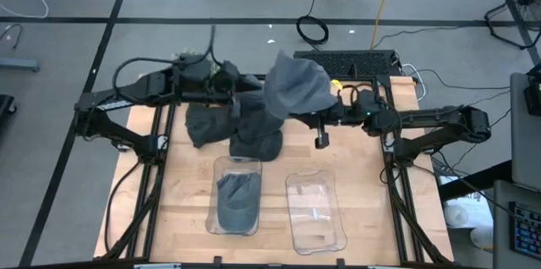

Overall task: Pick & Place hat
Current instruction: Put the right gray cap into the left transparent bin

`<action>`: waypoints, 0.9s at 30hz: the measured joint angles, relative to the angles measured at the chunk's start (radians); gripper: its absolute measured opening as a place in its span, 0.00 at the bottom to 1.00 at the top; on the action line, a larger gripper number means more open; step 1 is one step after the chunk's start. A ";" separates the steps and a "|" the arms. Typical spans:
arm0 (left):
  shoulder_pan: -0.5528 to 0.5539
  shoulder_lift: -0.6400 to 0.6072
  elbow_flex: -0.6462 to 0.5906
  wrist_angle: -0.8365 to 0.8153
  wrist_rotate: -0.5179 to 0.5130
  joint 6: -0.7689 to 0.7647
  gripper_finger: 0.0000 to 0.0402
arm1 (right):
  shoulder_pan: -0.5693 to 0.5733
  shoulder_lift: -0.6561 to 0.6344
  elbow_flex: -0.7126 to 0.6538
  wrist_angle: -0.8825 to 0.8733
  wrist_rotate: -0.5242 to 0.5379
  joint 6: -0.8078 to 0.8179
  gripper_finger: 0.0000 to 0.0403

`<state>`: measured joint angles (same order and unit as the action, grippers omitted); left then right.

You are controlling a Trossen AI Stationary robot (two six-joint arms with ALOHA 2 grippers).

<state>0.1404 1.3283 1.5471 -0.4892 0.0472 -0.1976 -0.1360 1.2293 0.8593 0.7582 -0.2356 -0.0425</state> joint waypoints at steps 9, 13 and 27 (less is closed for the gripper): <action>-0.012 0.060 0.001 0.105 0.038 0.005 0.75 | 0.047 -0.002 0.000 0.026 -0.061 0.060 0.00; -0.010 0.059 0.000 0.105 0.036 0.028 0.73 | 0.085 -0.001 0.000 -0.011 -0.076 0.058 0.00; -0.010 0.045 0.000 0.125 0.106 0.036 0.74 | 0.125 -0.001 0.000 -0.048 -0.113 0.070 0.00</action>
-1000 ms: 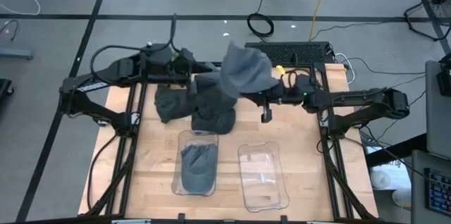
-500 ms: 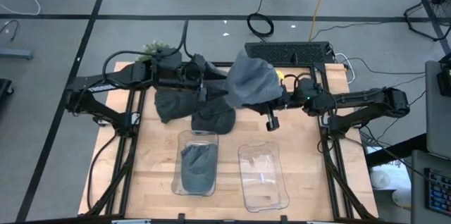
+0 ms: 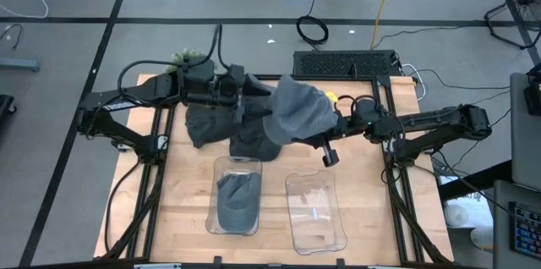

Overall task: Pick & Place hat
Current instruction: Put the right gray cap into the left transparent bin

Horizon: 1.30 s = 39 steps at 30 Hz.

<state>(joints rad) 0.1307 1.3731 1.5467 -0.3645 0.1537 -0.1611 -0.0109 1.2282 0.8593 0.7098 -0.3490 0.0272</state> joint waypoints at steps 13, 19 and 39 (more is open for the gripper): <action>-0.006 0.015 0.000 -0.001 0.224 -0.007 0.65 | 0.001 0.002 0.000 0.006 -0.070 0.050 0.00; -0.031 0.015 0.000 -0.024 0.223 -0.018 0.43 | 0.000 0.002 0.000 -0.028 0.020 0.035 0.01; -0.147 -0.162 -0.002 -0.243 -0.192 -0.139 0.02 | -0.002 -0.052 0.000 -0.450 0.302 -0.066 0.65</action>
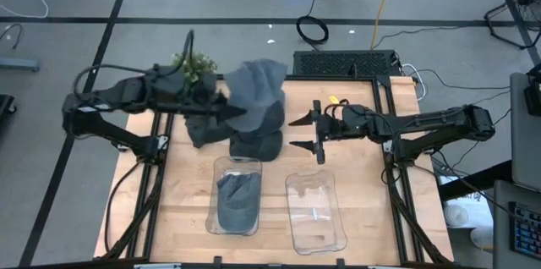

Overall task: Pick & Place hat
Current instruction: Put the right gray cap into the left transparent bin

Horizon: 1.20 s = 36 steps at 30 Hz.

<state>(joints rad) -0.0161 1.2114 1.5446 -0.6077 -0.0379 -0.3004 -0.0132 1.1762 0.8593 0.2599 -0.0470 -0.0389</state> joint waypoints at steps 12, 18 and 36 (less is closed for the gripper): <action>-0.366 -0.244 -0.449 0.203 -0.446 -0.295 0.02 | 0.003 -0.100 0.000 -0.061 -0.005 0.105 0.68; -0.495 -0.397 -0.812 0.548 -0.548 -0.371 0.02 | 0.003 -0.121 0.000 -0.061 -0.005 0.106 0.66; -0.837 0.025 -1.153 1.403 -0.396 -0.233 0.02 | 0.003 -0.120 0.000 -0.002 -0.002 0.196 0.66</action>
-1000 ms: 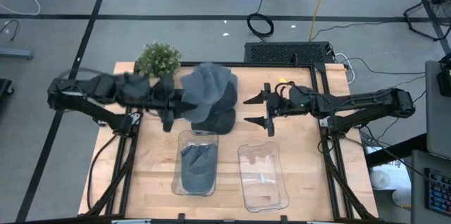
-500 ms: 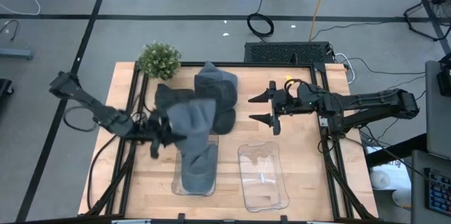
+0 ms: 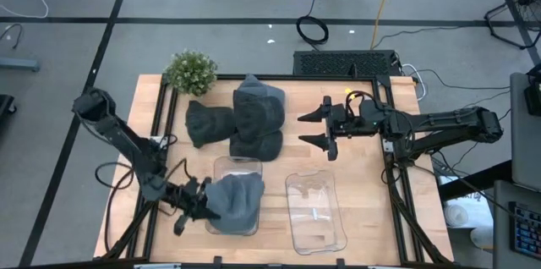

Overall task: Pick & Place hat
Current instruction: Put the right gray cap into the left transparent bin

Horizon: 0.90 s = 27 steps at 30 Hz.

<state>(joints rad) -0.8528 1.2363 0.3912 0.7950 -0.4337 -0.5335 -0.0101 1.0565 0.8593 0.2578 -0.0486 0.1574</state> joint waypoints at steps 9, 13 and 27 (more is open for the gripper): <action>-0.007 0.135 0.000 0.048 -0.024 -0.006 0.02 | 0.000 0.000 0.000 0.023 0.000 0.000 0.66; 0.013 0.152 0.000 0.048 -0.002 -0.016 0.02 | 0.000 0.000 0.000 0.022 0.000 0.005 0.66; 0.041 0.197 0.001 0.017 0.037 -0.081 0.10 | 0.000 0.000 0.000 0.010 0.000 -0.016 0.66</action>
<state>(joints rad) -0.8120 1.4332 0.3923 0.8118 -0.3967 -0.6140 -0.0101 1.0565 0.8593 0.2679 -0.0486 0.1412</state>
